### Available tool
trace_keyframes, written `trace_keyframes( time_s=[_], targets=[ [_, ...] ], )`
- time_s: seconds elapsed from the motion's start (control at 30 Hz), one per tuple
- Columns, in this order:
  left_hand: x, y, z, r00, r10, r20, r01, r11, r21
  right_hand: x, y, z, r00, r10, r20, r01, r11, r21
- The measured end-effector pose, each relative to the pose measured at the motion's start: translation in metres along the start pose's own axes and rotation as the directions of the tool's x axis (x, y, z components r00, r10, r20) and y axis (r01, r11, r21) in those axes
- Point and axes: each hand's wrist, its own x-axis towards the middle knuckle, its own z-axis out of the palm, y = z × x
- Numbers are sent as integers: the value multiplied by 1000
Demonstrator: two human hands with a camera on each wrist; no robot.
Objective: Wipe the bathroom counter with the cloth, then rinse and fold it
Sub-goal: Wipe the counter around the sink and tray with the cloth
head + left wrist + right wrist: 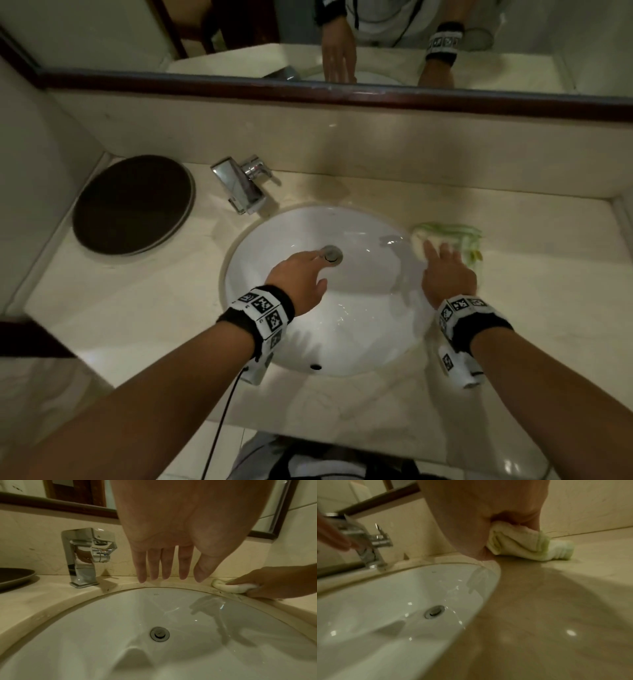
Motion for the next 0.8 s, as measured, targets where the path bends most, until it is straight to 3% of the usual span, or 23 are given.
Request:
trace_keyframes(
  time_s=[0.17, 0.3, 0.47, 0.53, 0.67, 0.8],
  targets=[
    [-14, -28, 2, 997, -76, -16, 76, 997, -5, -8, -37, -19, 994, -18, -106, 41, 974, 223],
    [-27, -62, -2, 990, -140, -26, 140, 990, 19, -16, -98, -33, 985, -134, -104, 164, 909, 383],
    [-50, -114, -12, 969, -244, -29, 244, 970, 3, -27, -198, -40, 974, -226, -35, 211, 830, 516],
    [-62, -140, -15, 955, -295, -37, 295, 956, -5, -46, -239, -40, 940, -338, -50, 322, 829, 457],
    [-82, -189, -21, 924, -381, -44, 380, 925, -19, -85, -312, -26, 855, -514, -69, 477, 726, 495],
    [-98, -240, -31, 918, -395, -25, 394, 918, -36, -116, -373, 10, 733, -659, 170, 587, 738, 333]
  ],
)
